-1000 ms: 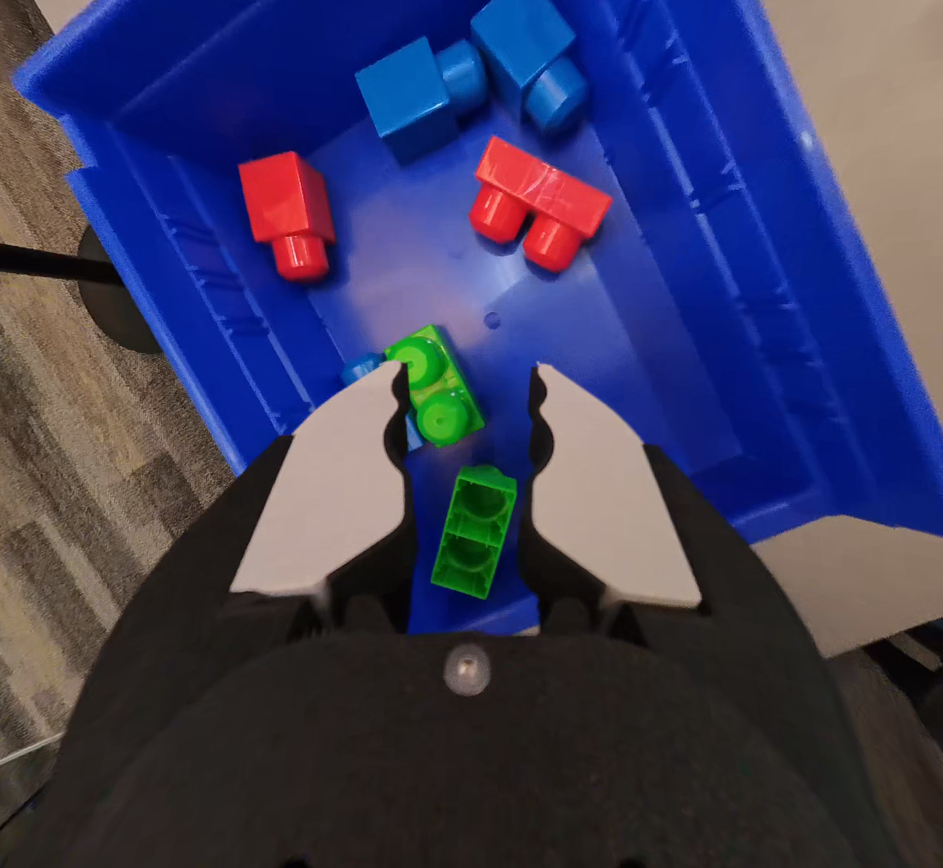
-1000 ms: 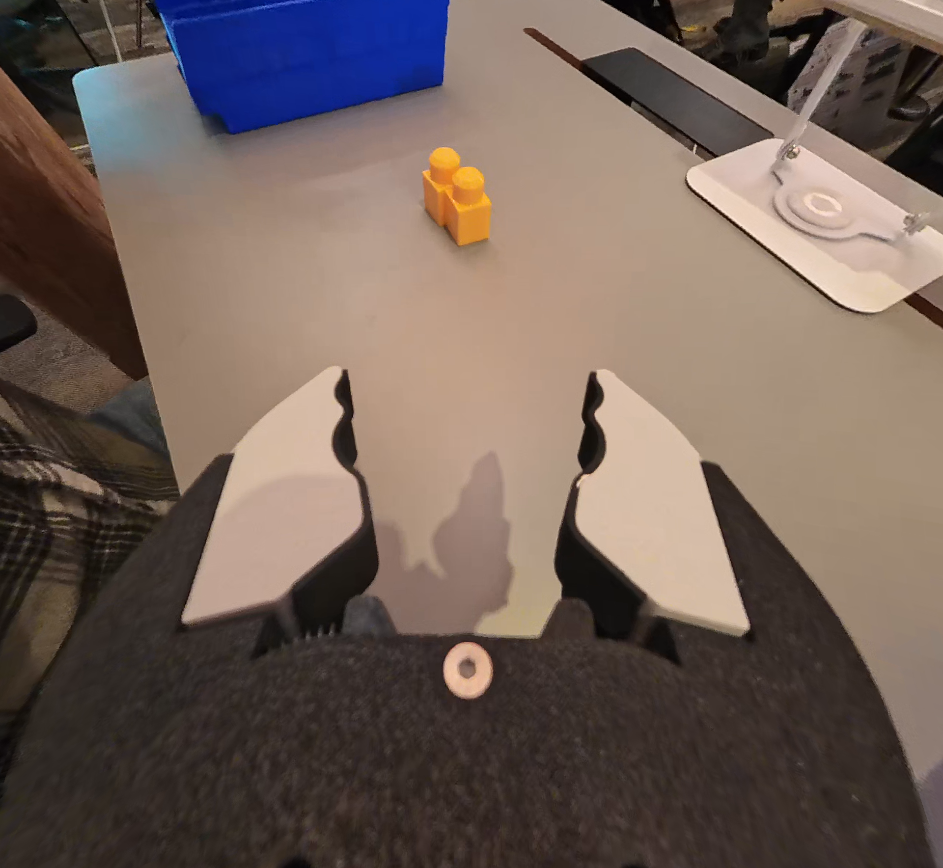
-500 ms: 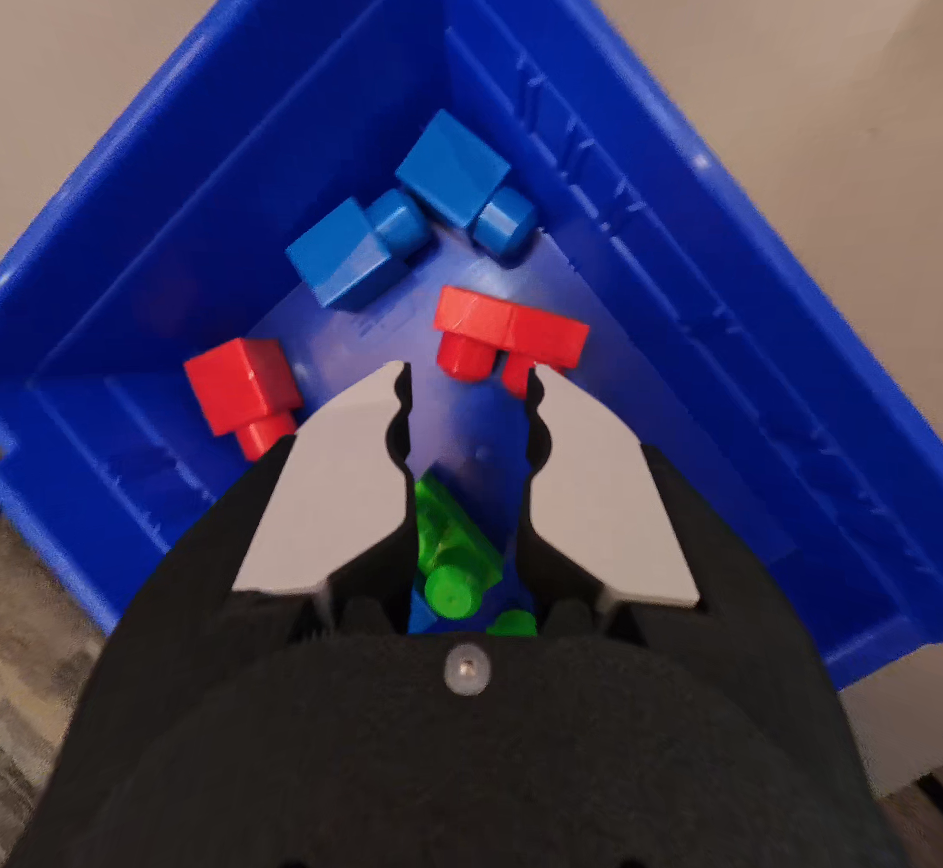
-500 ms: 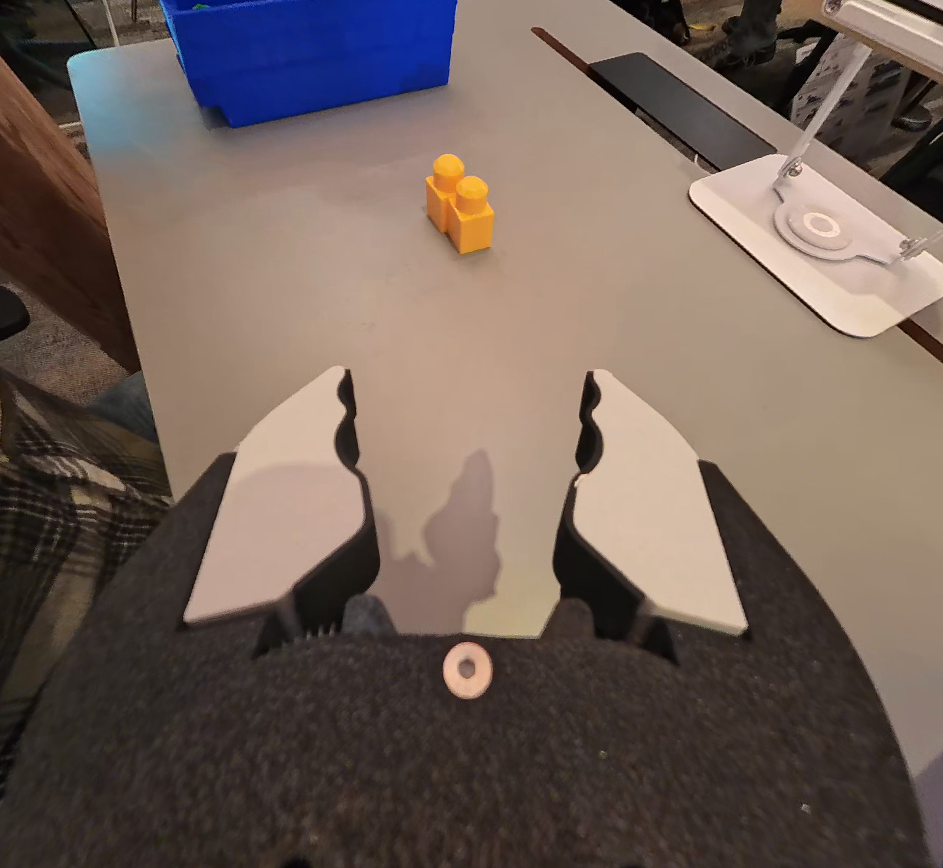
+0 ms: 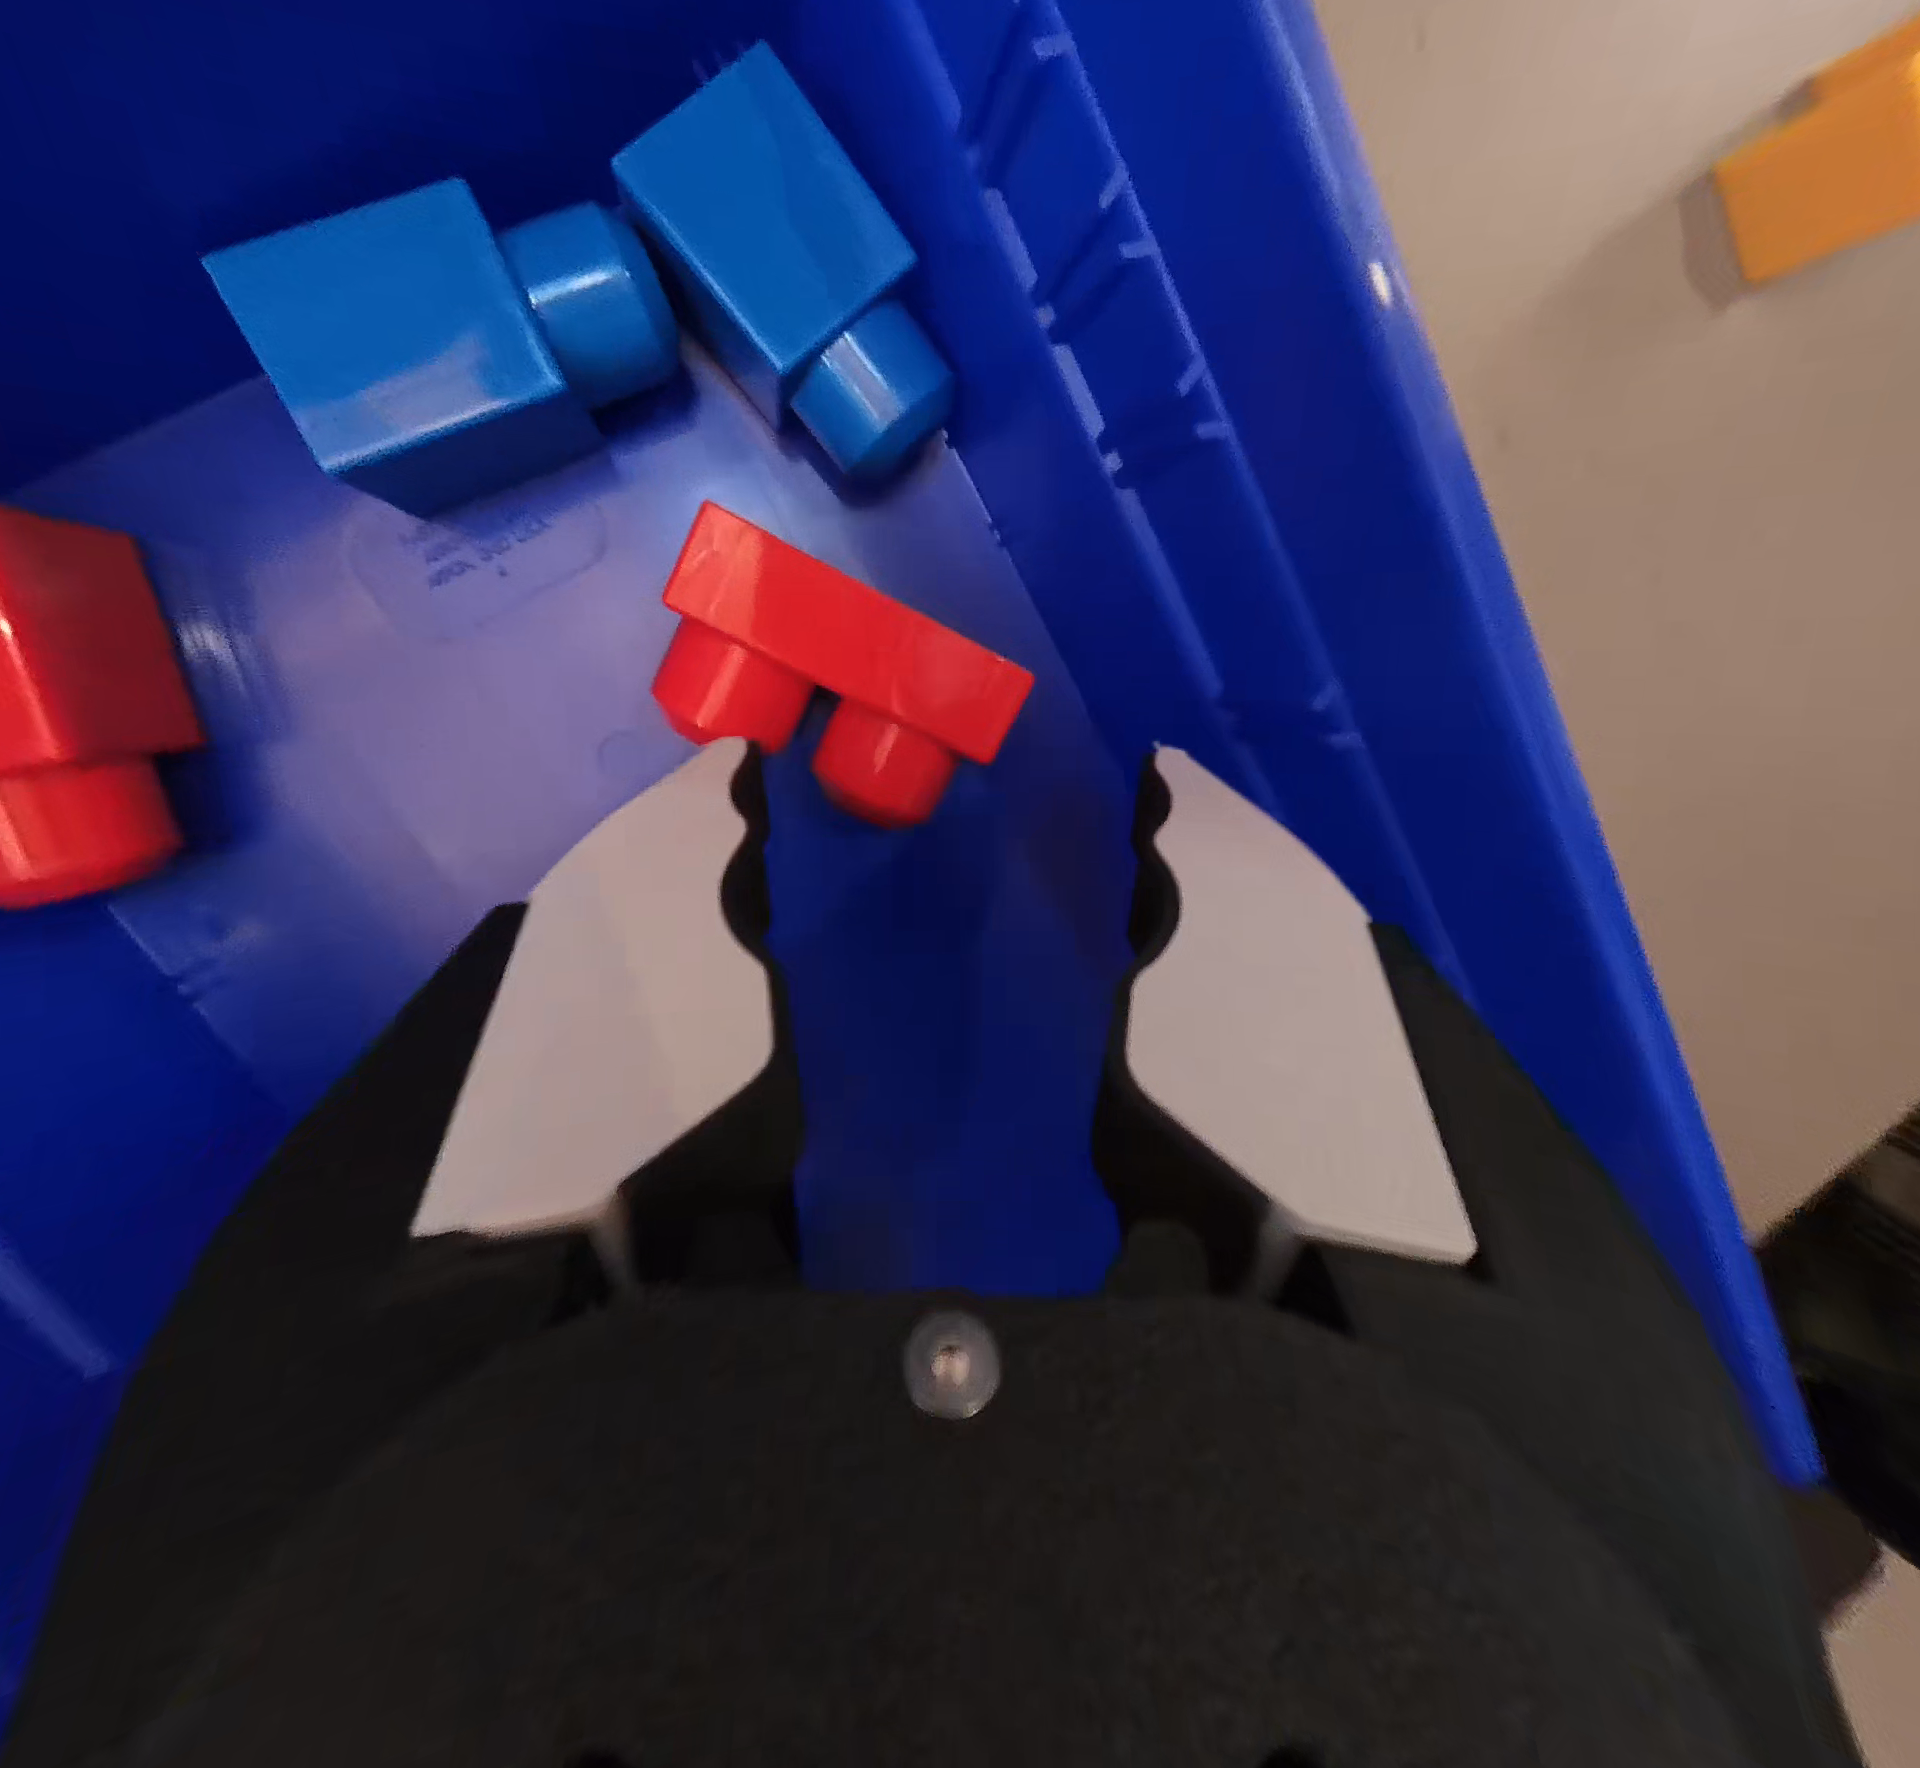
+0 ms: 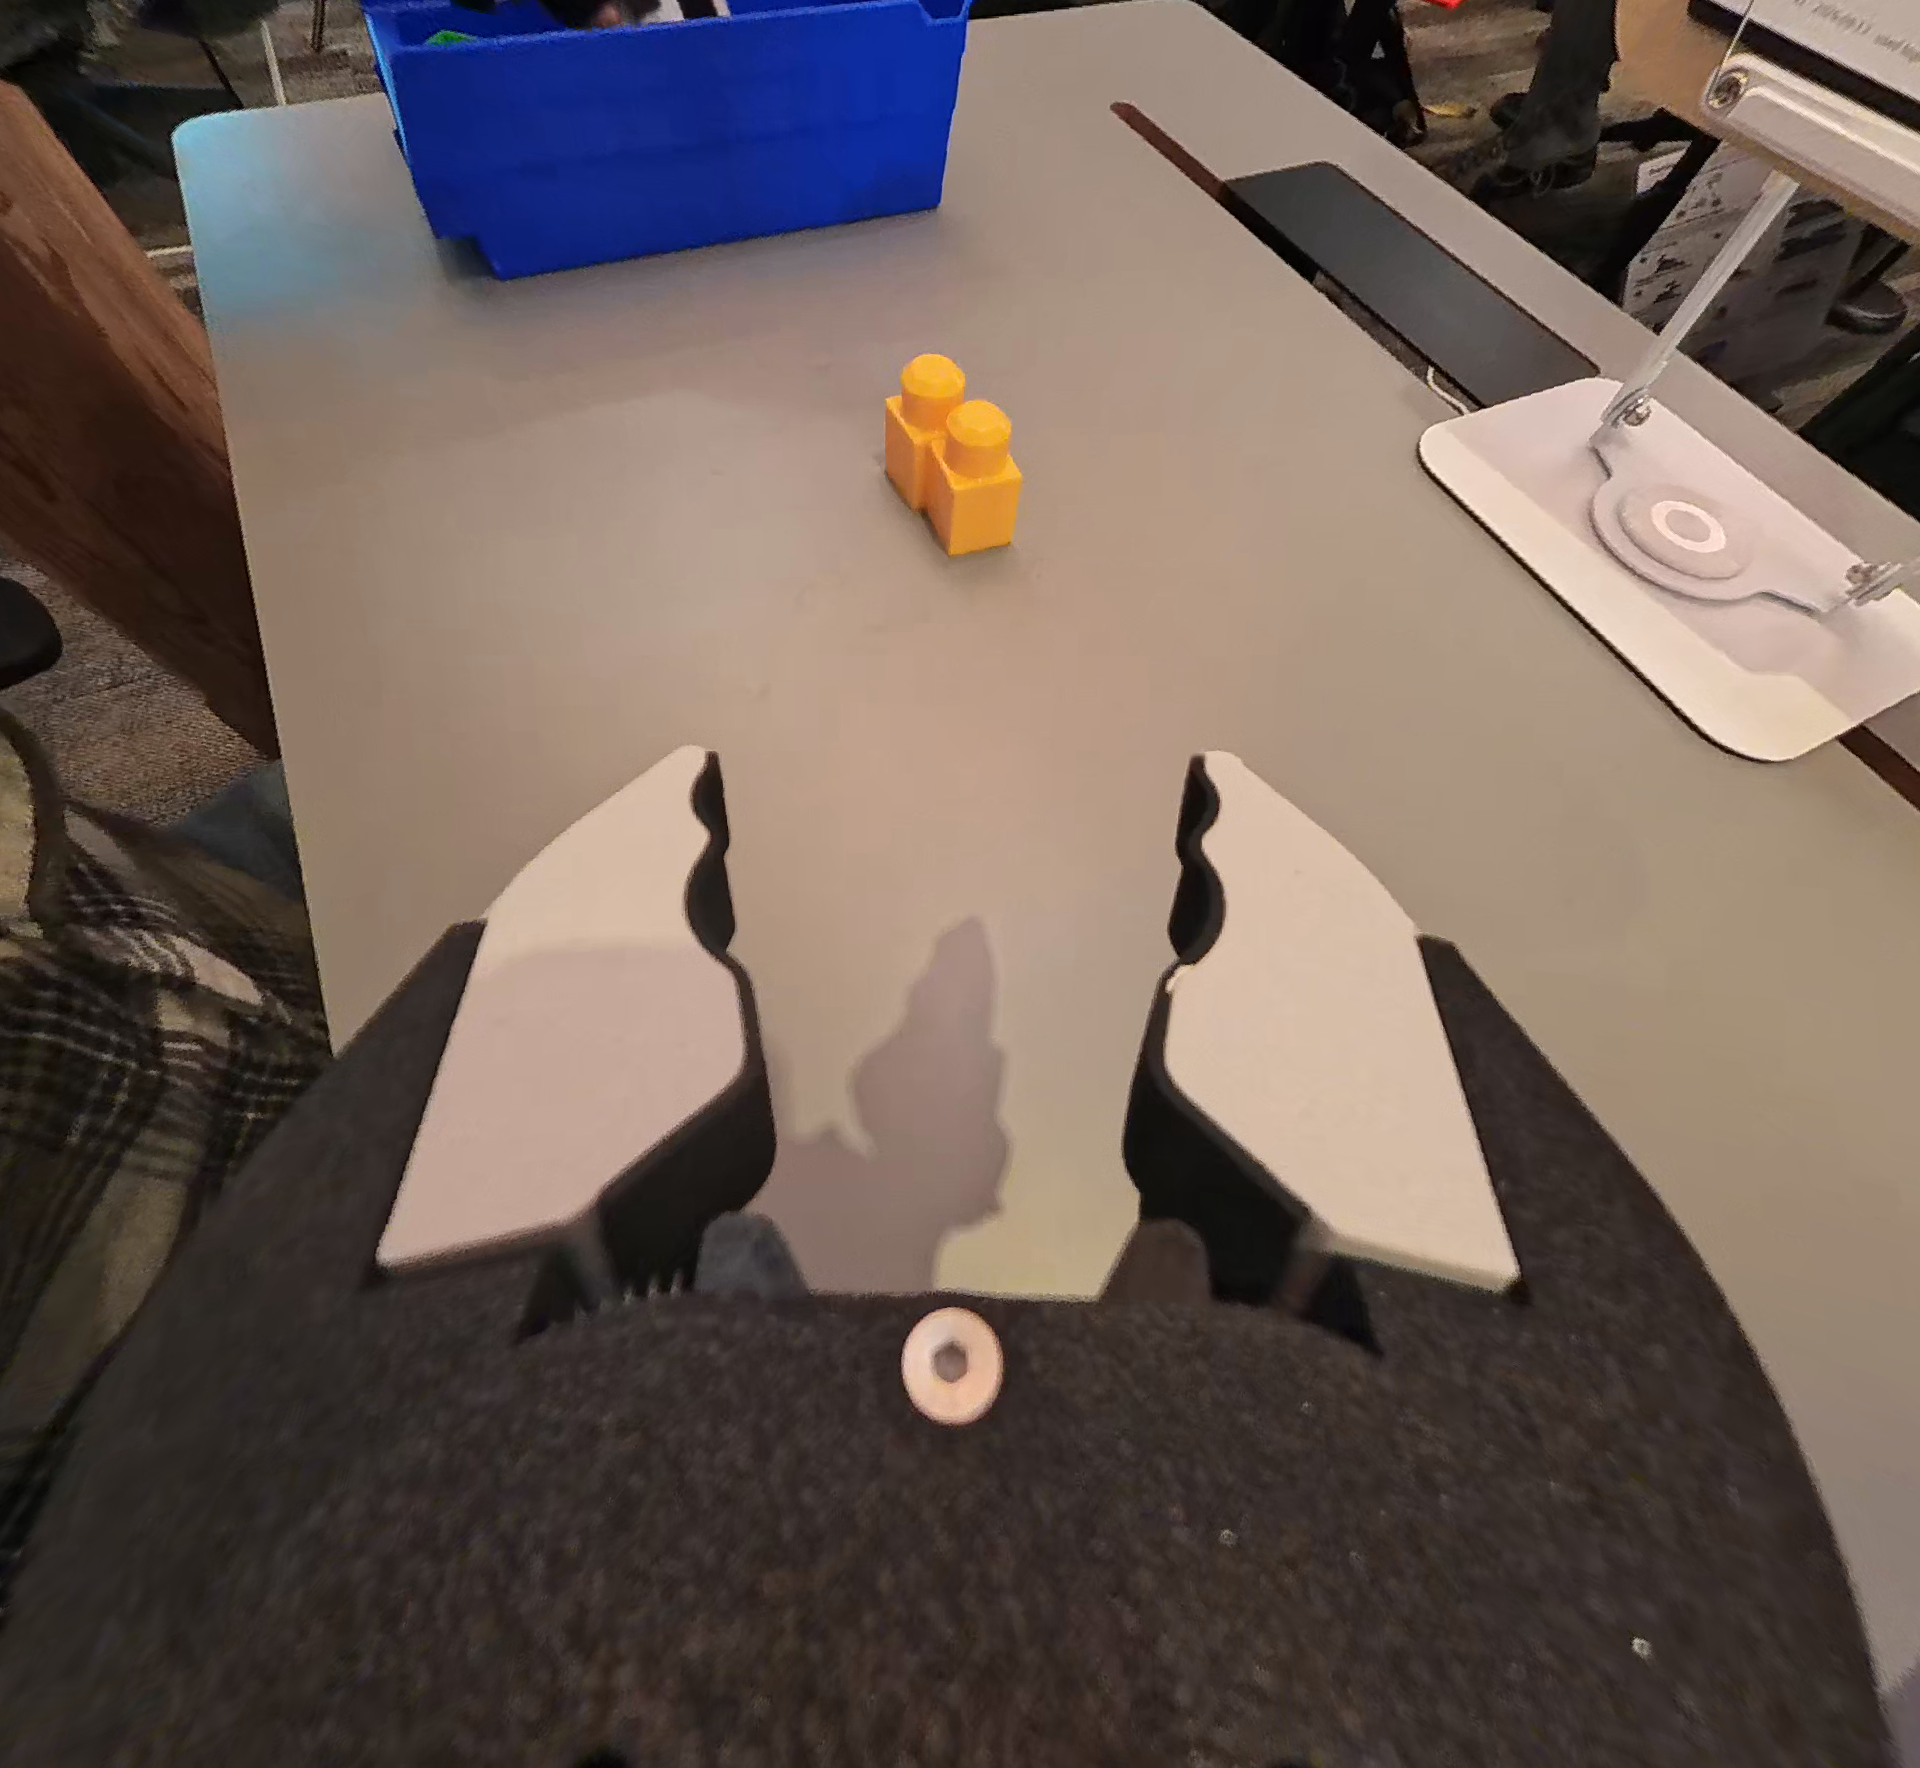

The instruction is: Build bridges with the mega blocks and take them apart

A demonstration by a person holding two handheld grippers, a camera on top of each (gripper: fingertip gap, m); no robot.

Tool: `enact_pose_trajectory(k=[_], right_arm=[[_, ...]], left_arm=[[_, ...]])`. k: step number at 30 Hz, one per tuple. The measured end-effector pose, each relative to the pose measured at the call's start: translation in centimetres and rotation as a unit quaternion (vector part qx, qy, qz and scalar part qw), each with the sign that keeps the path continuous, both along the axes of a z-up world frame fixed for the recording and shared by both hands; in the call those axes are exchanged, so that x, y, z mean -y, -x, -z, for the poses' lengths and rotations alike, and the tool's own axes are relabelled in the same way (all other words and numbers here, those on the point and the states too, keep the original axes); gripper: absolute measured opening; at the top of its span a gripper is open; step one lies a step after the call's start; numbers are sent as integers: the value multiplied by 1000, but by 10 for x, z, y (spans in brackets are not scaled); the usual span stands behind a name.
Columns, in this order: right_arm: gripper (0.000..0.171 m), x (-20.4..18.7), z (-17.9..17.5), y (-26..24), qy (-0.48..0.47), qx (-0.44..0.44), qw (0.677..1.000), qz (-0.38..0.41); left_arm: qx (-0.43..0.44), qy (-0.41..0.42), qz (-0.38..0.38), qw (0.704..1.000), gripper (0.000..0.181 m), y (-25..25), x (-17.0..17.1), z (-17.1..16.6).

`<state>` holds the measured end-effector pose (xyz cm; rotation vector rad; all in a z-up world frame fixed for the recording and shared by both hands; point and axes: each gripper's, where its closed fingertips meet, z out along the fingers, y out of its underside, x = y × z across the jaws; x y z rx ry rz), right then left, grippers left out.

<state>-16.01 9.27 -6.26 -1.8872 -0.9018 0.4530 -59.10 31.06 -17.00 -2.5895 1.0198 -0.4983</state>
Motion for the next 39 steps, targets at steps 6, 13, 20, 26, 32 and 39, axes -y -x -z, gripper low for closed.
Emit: enact_pose_trajectory(k=[6,13,20,26,32,39], right_arm=[[83,4,-1,-1,-6,6,1000,-13],[82,7,-6,0,-10,1,1000,-20],[81,7,-7,6,-19,20,999,-26],[80,8,-9,12,-30,19,999,-32],[77,12,-4,7,-26,2,999,-27],[75,21,3,4,-23,-18,999,-31]], left_arm=[[-112,-106,121,981,97,20,-9,8],[-115,-105,237,959,99,29,-23,-2],[-172,-56,324,928,87,34,-29,22],[-173,-17,324,930,73,25,-23,33],[-96,47,162,981,72,13,-18,18],[-97,77,33,992,73,28,2,-5]])
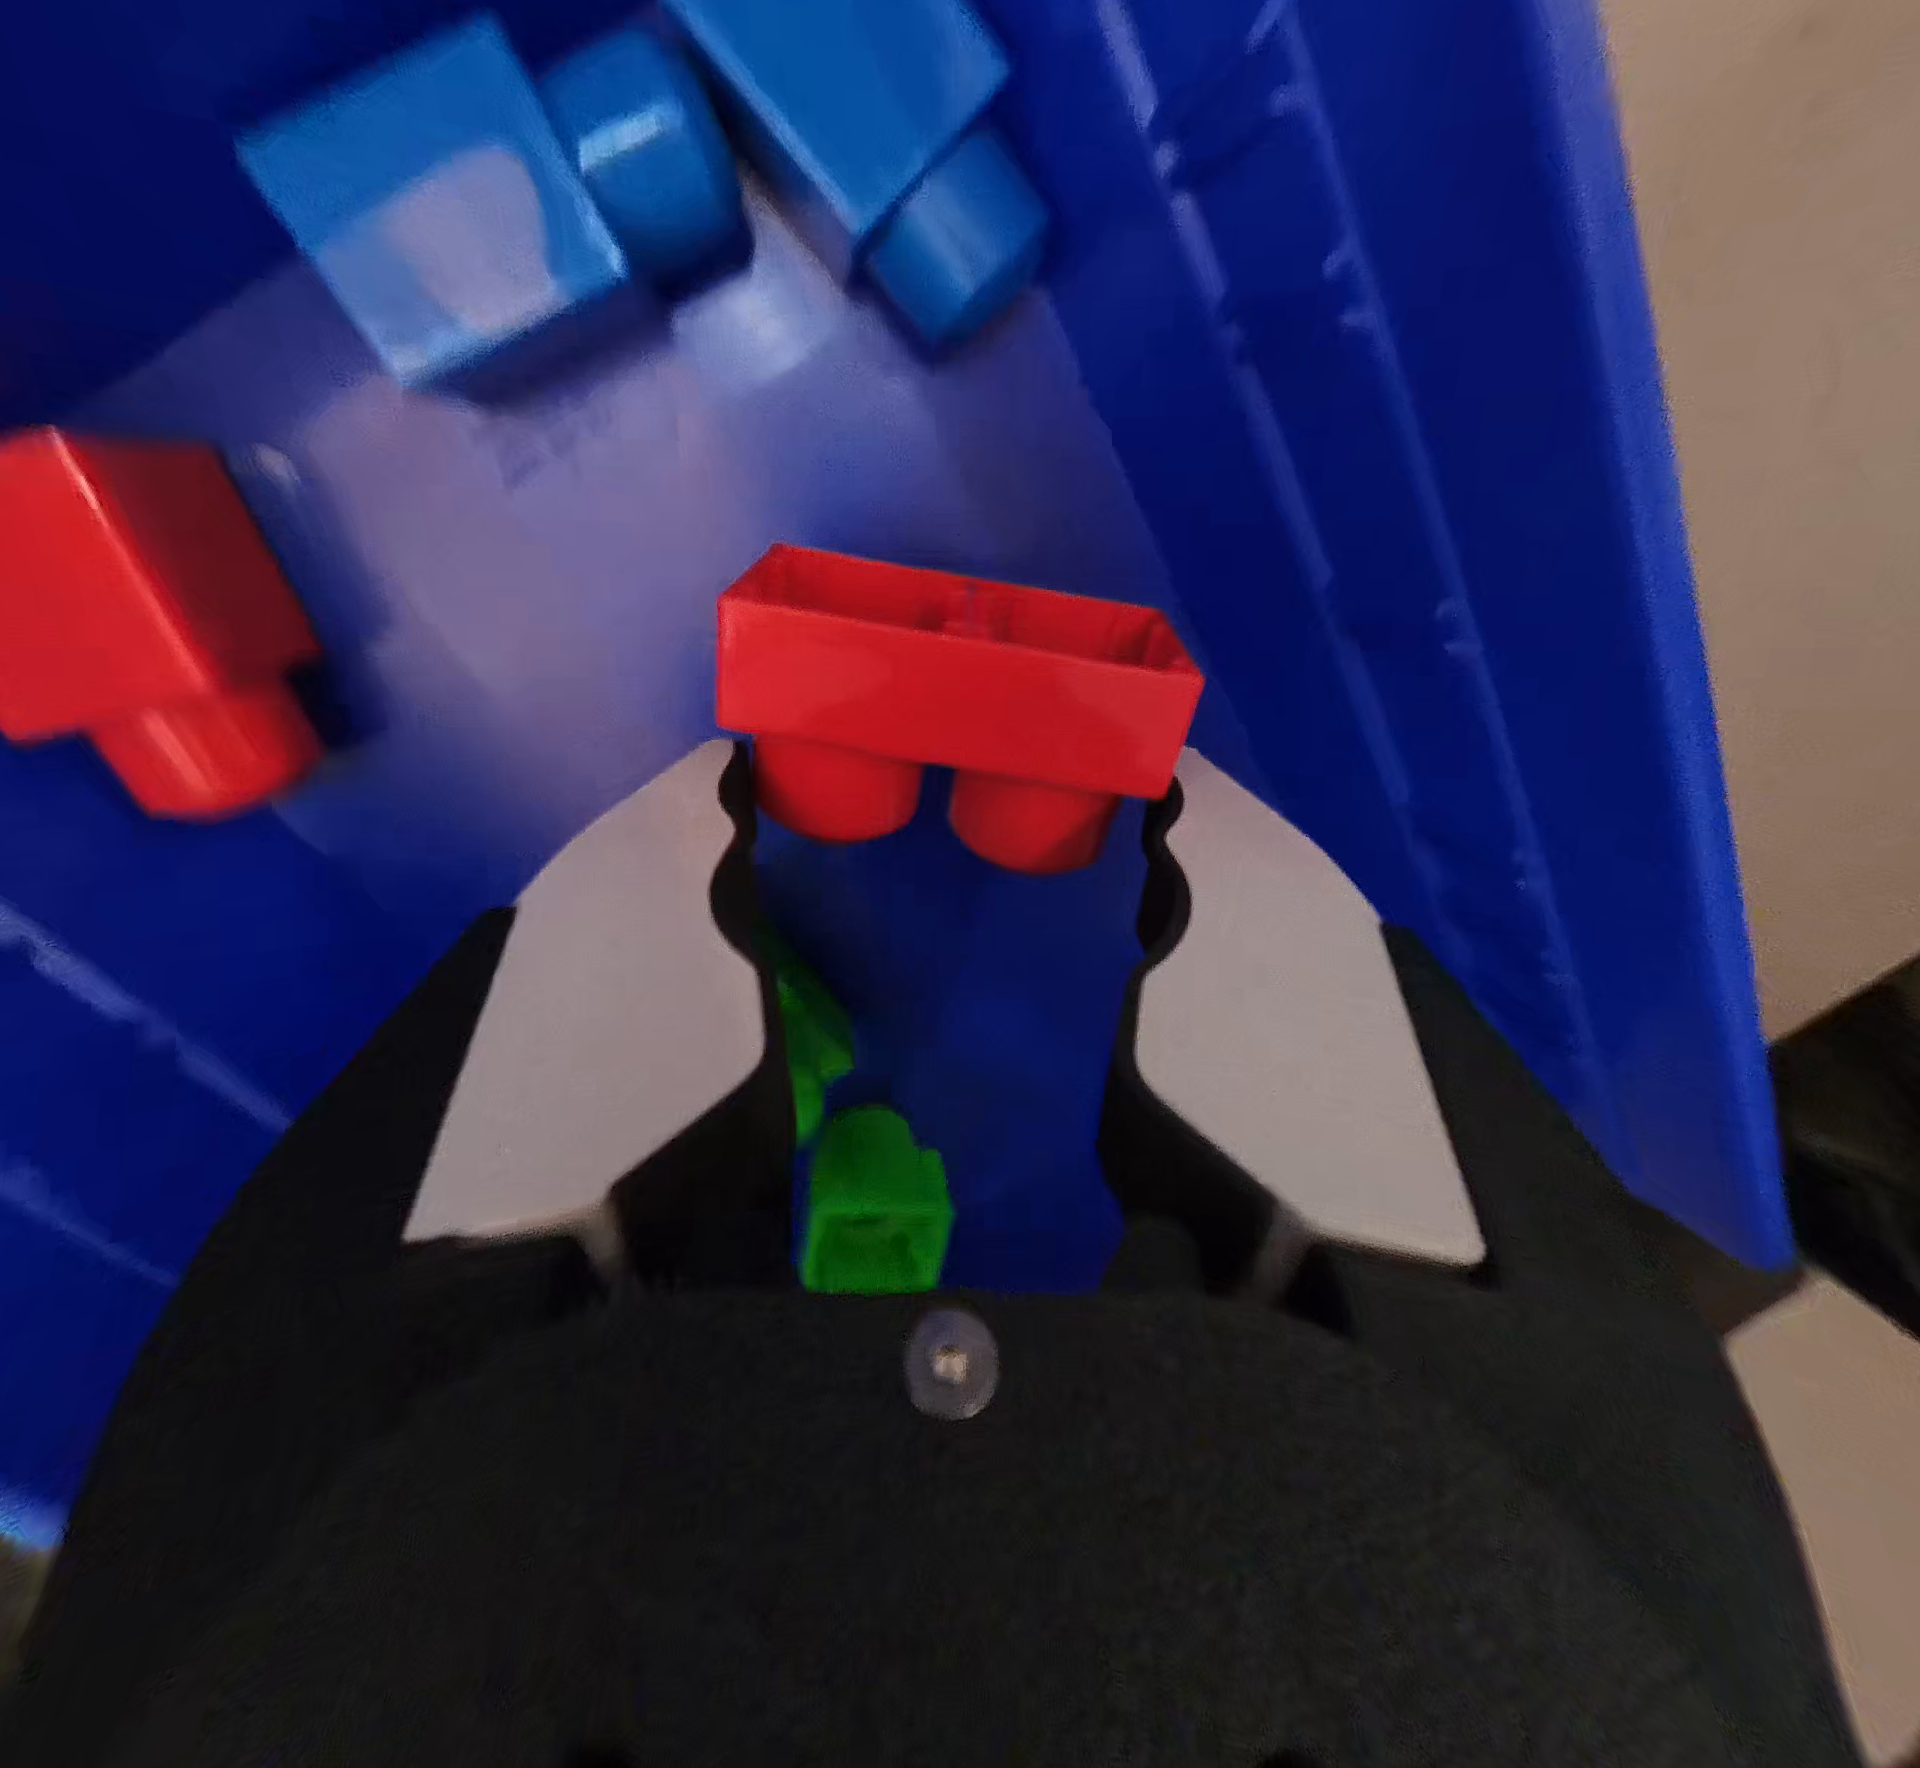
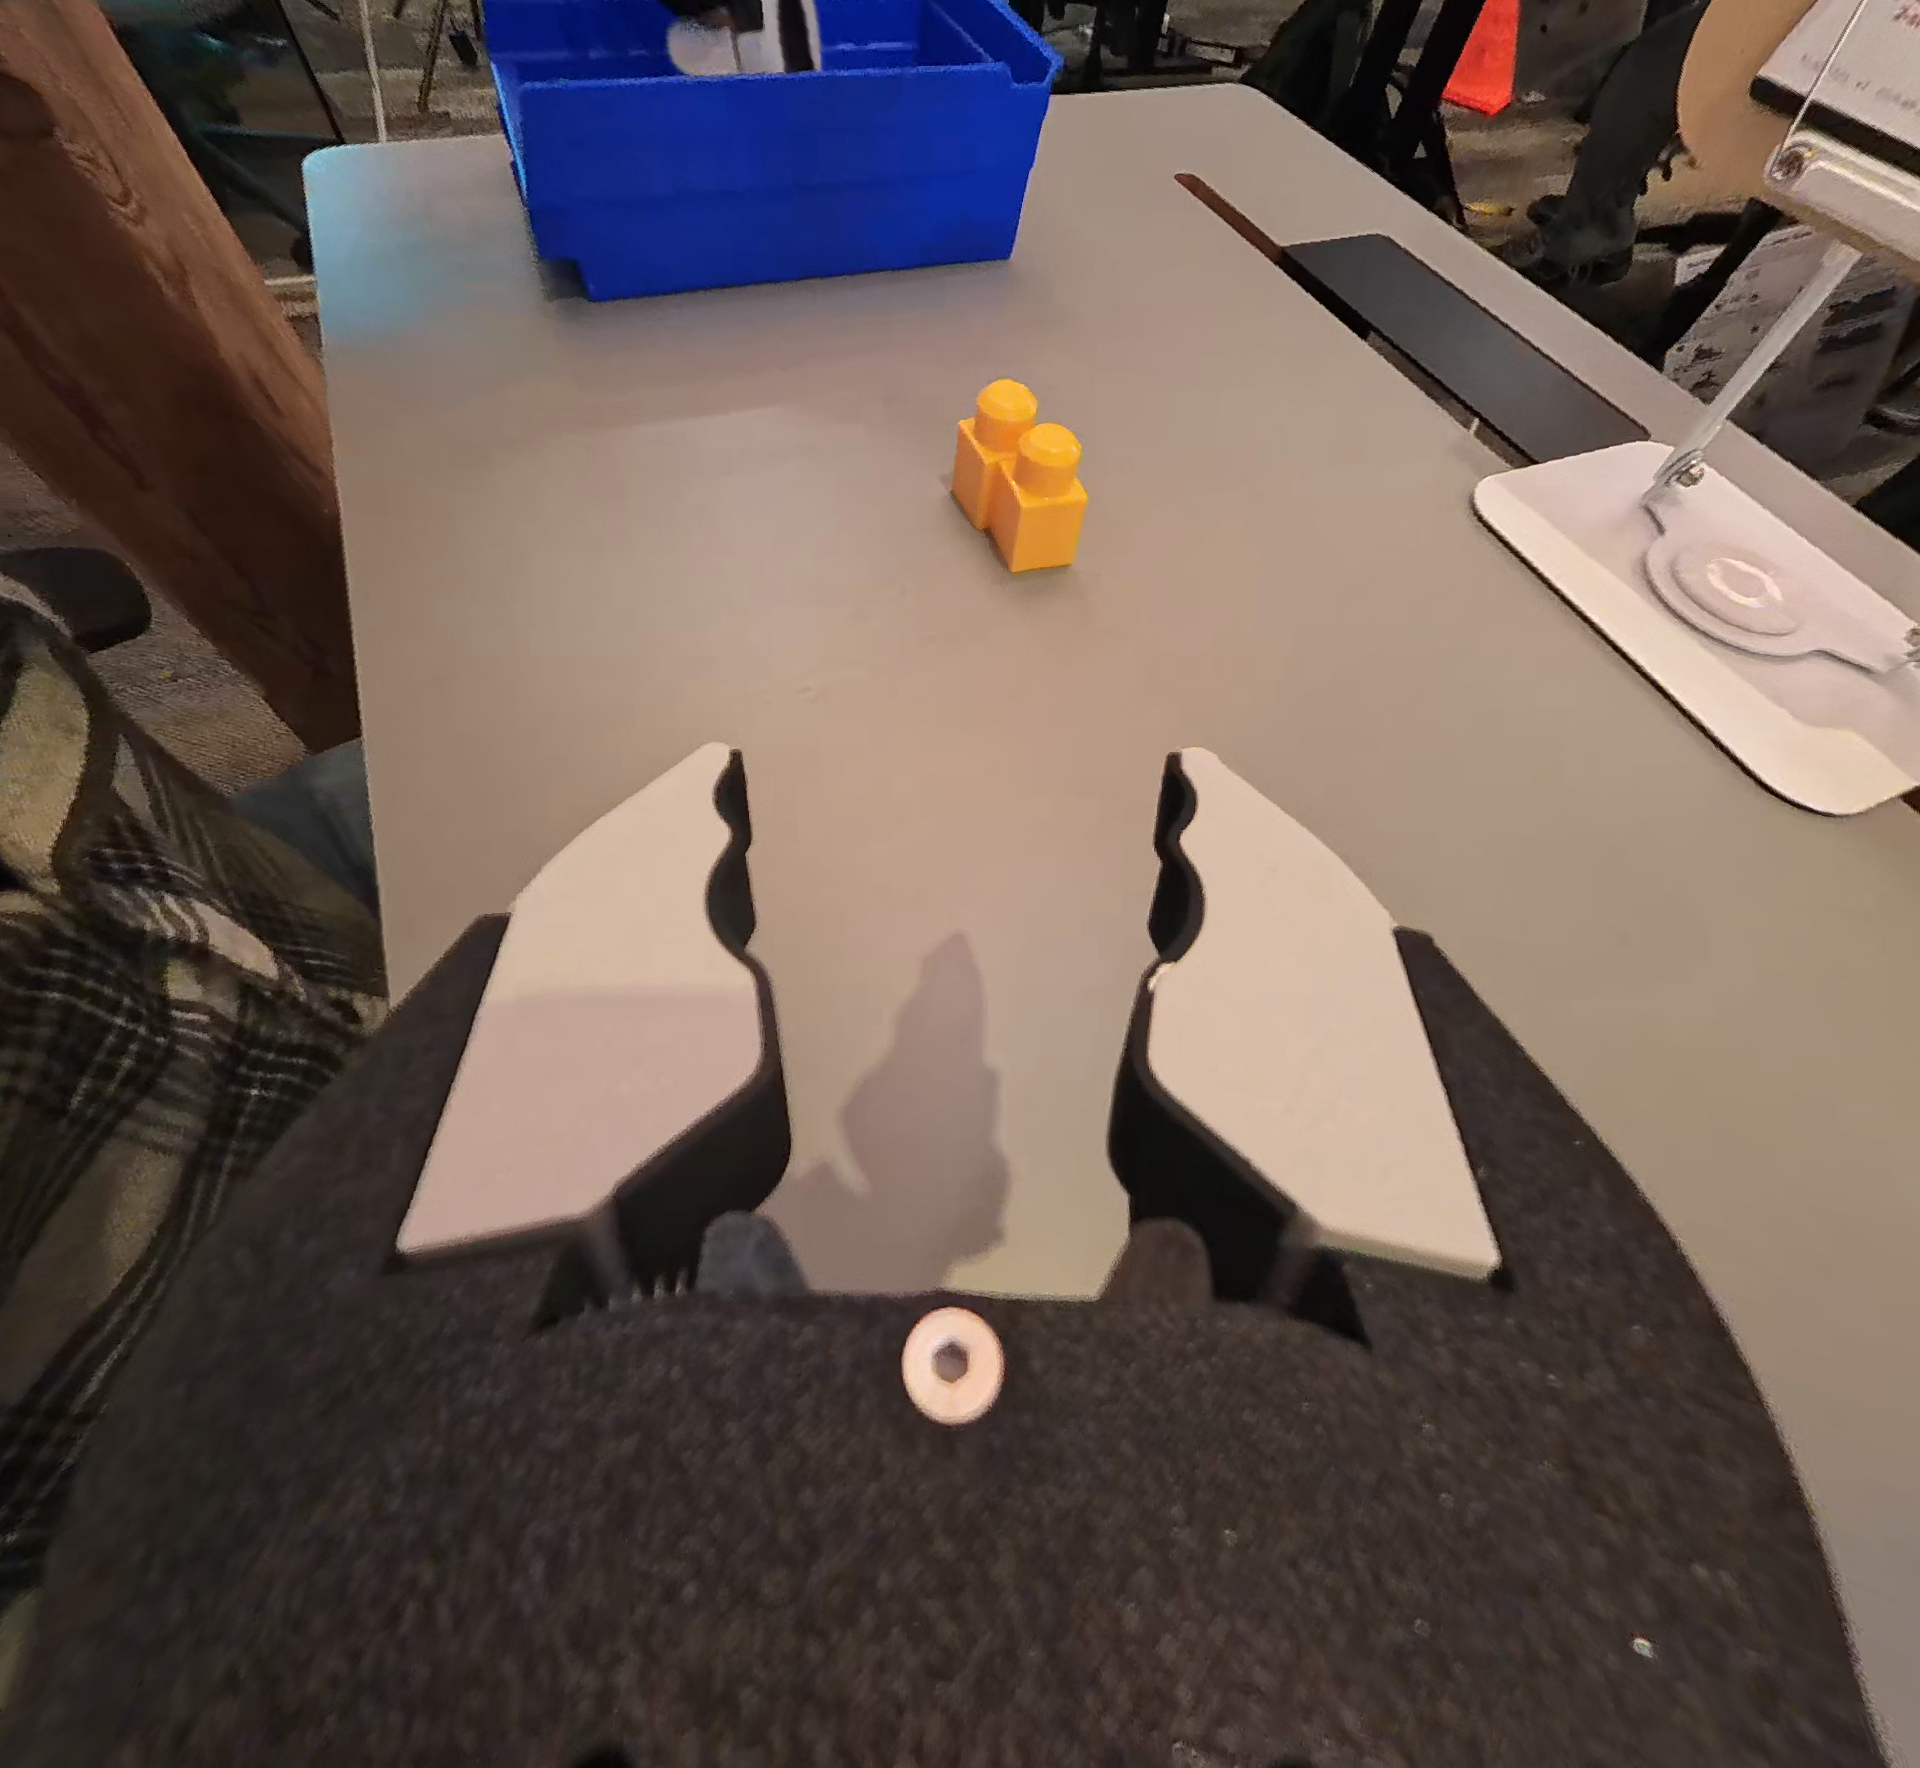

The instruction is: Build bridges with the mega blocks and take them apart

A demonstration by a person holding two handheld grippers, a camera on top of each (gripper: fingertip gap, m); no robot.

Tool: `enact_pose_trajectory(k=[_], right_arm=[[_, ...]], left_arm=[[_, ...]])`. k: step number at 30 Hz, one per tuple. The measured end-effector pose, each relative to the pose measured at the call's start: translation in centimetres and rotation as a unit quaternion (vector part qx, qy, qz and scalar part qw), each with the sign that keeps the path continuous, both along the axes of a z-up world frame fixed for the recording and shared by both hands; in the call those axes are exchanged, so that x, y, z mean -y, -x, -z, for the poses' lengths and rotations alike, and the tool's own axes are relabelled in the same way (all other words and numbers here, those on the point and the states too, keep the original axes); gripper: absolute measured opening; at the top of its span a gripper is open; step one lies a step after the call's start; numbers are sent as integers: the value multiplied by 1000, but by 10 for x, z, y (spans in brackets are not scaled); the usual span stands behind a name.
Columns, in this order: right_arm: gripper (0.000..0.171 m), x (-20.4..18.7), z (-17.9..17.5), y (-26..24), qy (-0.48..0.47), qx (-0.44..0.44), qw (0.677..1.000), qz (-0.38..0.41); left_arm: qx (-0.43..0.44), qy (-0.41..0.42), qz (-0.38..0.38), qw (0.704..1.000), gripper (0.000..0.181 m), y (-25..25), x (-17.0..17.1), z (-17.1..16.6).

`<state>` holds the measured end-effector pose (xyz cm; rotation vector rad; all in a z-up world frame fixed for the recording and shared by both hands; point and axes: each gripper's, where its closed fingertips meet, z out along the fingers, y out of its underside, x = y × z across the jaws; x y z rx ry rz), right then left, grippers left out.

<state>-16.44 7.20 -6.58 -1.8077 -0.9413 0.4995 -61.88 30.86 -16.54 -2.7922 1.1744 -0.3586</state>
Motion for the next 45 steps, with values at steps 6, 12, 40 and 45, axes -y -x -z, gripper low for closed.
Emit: enact_pose_trajectory(k=[6,12,40,45], right_arm=[[74,7,7,5,9,-13,1000,-14],[74,12,9,7,10,-25,999,-20],[77,9,-3,26,-42,14,998,-32],[73,7,-8,39,-52,15,998,-44]], left_arm=[[-31,184,-169,968,72,18,45,-12],[23,334,-320,886,72,1,48,-7],[162,-122,-72,977,62,0,18,-93],[71,-231,23,970,93,24,28,-85]])
